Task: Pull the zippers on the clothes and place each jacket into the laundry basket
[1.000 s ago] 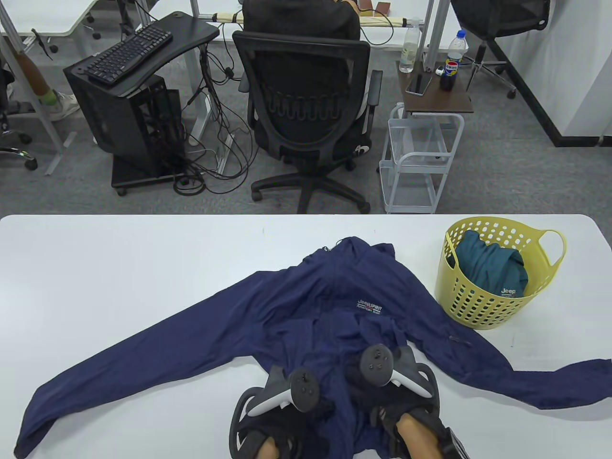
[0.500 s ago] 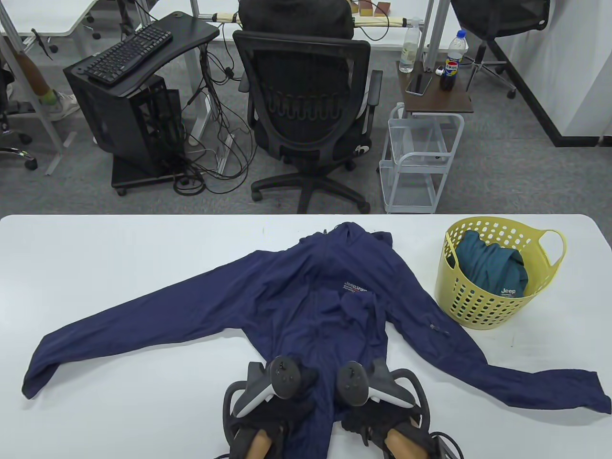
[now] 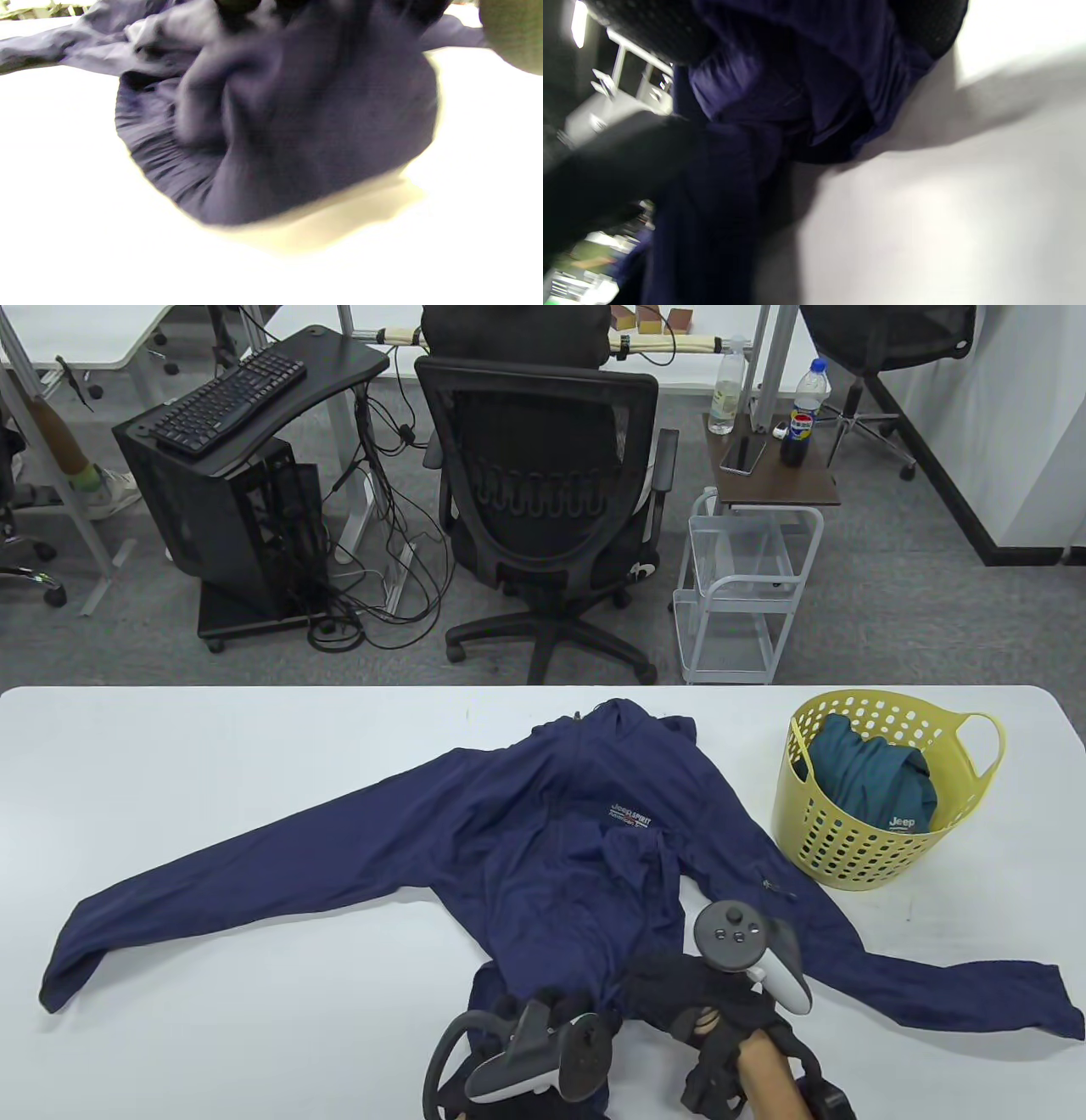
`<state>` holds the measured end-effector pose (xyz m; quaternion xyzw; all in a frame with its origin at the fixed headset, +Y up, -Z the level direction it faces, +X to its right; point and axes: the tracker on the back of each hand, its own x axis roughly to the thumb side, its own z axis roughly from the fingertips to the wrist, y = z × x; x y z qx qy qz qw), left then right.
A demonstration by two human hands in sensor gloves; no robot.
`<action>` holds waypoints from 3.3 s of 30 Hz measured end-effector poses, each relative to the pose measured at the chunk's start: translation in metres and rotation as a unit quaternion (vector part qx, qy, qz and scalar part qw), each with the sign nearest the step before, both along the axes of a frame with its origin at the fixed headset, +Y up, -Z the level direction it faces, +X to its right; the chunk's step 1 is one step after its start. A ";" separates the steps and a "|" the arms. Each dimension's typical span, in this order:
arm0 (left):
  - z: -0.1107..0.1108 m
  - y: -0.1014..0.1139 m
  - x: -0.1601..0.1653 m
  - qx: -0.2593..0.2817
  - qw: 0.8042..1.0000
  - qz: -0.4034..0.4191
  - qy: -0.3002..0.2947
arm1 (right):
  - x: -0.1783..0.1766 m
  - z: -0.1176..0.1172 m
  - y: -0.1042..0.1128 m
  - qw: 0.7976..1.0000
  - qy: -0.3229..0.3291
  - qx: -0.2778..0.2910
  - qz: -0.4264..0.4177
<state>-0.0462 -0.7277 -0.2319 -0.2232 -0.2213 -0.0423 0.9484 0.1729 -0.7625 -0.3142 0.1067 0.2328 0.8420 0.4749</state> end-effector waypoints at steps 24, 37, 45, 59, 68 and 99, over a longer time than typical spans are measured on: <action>-0.043 0.023 -0.142 0.121 0.791 0.519 0.301 | 0.068 -0.003 0.020 0.966 -0.129 0.054 -0.216; -0.036 0.041 -0.146 0.049 0.878 0.443 0.173 | 0.101 0.014 0.033 0.989 -0.126 0.018 0.076; -0.046 0.008 -0.080 0.035 0.964 0.211 0.160 | 0.053 0.008 0.037 0.987 -0.081 0.084 0.113; -0.047 -0.014 -0.083 -0.118 0.961 0.082 0.235 | 0.009 0.035 0.016 0.924 0.061 0.019 0.378; -0.077 0.017 -0.068 0.018 0.947 0.168 0.274 | -0.012 0.019 0.055 0.936 -0.003 0.168 0.309; -0.059 -0.053 0.012 -0.176 0.978 -0.007 0.115 | 0.035 -0.121 0.037 0.908 -0.282 -0.027 0.310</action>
